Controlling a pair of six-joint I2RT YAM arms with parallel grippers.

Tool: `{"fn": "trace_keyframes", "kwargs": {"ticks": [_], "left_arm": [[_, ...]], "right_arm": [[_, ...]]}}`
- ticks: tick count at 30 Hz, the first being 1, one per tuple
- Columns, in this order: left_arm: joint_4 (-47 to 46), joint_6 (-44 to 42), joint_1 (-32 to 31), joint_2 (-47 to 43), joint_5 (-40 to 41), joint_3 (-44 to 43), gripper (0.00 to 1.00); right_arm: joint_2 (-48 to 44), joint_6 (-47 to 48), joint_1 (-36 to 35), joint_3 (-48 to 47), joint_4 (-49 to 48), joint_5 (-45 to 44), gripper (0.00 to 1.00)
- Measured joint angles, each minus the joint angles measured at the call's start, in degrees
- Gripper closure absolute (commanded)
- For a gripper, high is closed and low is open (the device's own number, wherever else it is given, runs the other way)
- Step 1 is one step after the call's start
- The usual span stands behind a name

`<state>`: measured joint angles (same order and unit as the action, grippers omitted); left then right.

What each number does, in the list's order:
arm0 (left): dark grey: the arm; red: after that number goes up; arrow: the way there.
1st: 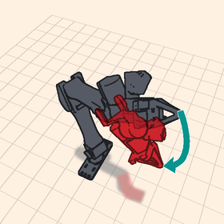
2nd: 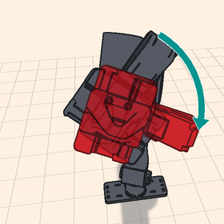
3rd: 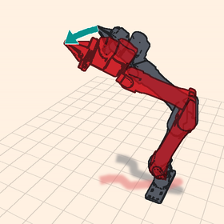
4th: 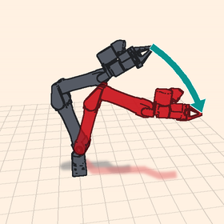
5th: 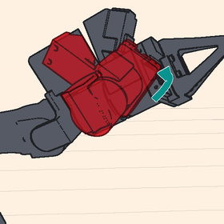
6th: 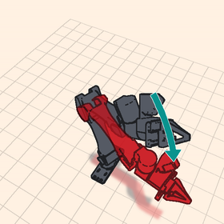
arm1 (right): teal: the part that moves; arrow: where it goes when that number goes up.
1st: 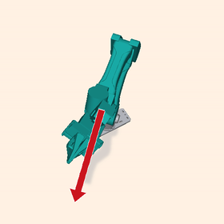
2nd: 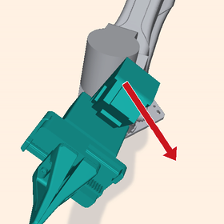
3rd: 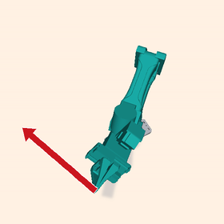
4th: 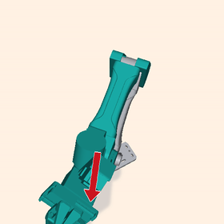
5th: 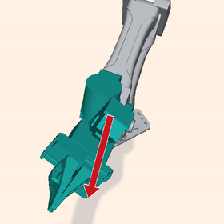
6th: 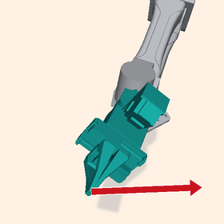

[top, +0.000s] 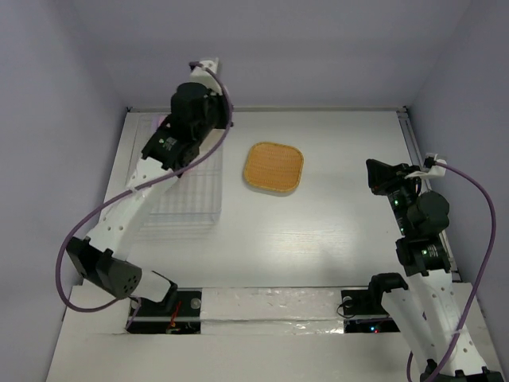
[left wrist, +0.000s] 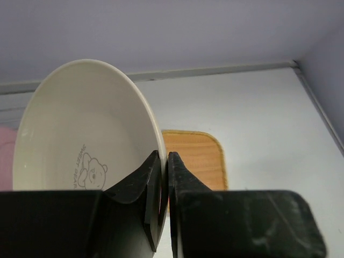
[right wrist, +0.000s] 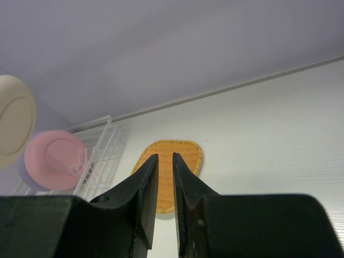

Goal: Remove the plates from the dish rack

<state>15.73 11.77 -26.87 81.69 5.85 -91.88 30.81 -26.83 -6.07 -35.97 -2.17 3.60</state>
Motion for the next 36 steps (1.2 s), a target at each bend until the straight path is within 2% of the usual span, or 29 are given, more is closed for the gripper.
{"fn": "trace_keyframes", "kwargs": {"ticks": [6, 15, 21, 27, 29, 30, 32, 33, 36], "left_arm": [[-2.60, -1.20, -17.57, -1.73, 5.01, 3.56, 1.00], [-7.93, 2.95, -38.07, 0.83, 13.14, 19.87, 1.00], [-11.41, 9.77, -46.40, 9.01, 16.28, 27.43, 1.00], [-16.68, 13.00, -48.28, 17.94, 18.62, 27.91, 1.00], [-18.47, 13.33, -48.26, 19.26, 19.32, 27.91, 0.90], [-19.28, 13.46, -48.26, 19.69, 19.63, 27.91, 0.75], [-20.50, 14.25, -48.11, 20.50, 19.37, 27.89, 0.65], [-20.98, 14.71, -48.06, 20.83, 19.26, 27.91, 0.57], [-22.23, 15.47, -48.02, 21.11, 19.10, 27.98, 0.46]], "right_arm": [[-1.27, -0.02, 0.00, 0.00, 0.02, -1.60, 0.77], [-7.10, -0.22, 0.00, 0.00, 0.11, -9.20, 0.78], [-8.35, -0.46, 0.00, 0.00, 0.46, -12.31, 0.78], [-8.41, -0.46, 0.00, 0.00, 0.63, -13.44, 0.79], [-8.63, -0.46, 0.00, 0.00, 0.70, -13.77, 0.79], [-8.74, -0.46, 0.00, 0.00, 0.68, -13.88, 0.78], [-8.76, -0.46, 0.00, 0.00, 0.68, -13.94, 0.79], [-8.70, -0.46, 0.00, 0.00, 0.70, -13.94, 0.79], [-8.66, -0.46, 0.00, 0.00, 0.72, -13.94, 0.79]]}}
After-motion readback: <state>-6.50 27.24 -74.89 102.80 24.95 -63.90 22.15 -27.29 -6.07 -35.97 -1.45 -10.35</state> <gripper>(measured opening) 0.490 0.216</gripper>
